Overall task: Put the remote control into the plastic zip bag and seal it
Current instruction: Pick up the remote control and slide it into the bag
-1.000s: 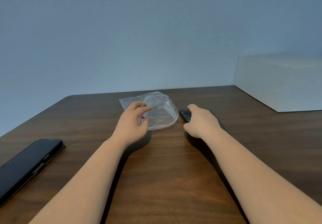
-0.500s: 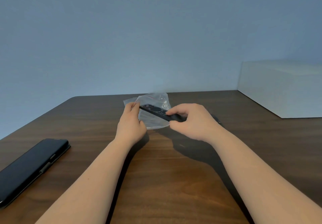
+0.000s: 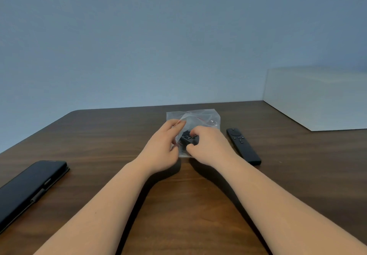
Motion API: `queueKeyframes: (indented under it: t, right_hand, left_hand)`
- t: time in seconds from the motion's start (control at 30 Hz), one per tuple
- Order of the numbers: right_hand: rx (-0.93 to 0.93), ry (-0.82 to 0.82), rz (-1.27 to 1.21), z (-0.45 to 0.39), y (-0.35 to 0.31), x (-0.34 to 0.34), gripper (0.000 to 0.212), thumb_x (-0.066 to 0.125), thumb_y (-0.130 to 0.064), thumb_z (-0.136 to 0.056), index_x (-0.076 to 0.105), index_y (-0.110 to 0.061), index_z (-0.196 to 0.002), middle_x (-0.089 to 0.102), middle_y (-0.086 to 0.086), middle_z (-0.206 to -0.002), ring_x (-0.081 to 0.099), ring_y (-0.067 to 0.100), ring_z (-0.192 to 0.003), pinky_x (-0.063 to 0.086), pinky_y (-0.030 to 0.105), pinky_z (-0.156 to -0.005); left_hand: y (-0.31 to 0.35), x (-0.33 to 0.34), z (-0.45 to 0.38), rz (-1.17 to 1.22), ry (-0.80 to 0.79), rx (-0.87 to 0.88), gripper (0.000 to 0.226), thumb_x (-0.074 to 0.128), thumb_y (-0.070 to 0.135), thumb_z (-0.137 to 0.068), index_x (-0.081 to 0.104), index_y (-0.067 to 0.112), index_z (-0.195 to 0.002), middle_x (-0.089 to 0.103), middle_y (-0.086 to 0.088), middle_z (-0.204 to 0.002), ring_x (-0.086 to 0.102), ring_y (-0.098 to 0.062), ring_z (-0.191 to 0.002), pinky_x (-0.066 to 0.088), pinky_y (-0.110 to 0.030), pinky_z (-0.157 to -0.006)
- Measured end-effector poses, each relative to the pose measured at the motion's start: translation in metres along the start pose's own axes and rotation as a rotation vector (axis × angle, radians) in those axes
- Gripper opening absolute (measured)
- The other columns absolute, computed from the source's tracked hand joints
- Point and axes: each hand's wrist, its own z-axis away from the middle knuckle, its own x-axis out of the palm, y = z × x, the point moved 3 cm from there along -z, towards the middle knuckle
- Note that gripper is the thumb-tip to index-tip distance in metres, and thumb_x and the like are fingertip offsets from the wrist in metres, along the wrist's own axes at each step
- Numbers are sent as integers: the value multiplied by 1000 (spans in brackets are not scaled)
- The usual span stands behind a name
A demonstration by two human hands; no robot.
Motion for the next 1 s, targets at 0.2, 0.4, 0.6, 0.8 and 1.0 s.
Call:
queueKeyframes:
  t: [0.2,0.4,0.6,0.8,1.0]
  right_hand:
    - [-40,-170,15,-5,5,14,63,69,-33,-79,45,-16,-135,50,8,-136,46,24,-123,41,35,-98]
    - [-103,-365,-60,0,10,7,64,70,-27,-81,42,-24,-138,42,-2,-146,40,18,-131,34,30,-103]
    - [-57,-252,22,-6,11,8,40,64,-29,-87,60,-19,-125,61,5,-129,55,20,-118,42,30,-98]
    - [-40,-61,93,-19,15,25,27,61,-31,-88,64,-17,-110,67,6,-107,59,23,-98,49,34,-80]
    - [-54,26,106,-22,17,34,15,58,-31,-89,57,-21,-79,61,1,-84,57,24,-86,42,32,-66]
  left_hand:
    - [-4,-1,1,24,-1,-65,63,49,-4,-79,34,15,-137,38,-3,-138,54,-11,-79,35,-7,-74]
    - [-6,-2,3,36,3,-103,61,51,-2,-80,35,14,-137,39,-1,-136,57,-19,-92,32,-8,-80]
    - [-4,-3,2,63,11,-80,54,52,1,-80,43,15,-132,42,9,-114,59,-16,-70,43,-13,-71]
    - [-2,-3,2,69,-1,-77,54,52,1,-80,44,16,-131,44,8,-114,57,-12,-71,42,-9,-71]
    - [-1,-2,1,79,-16,-75,53,52,2,-80,44,16,-131,45,8,-115,58,-13,-73,43,-12,-74]
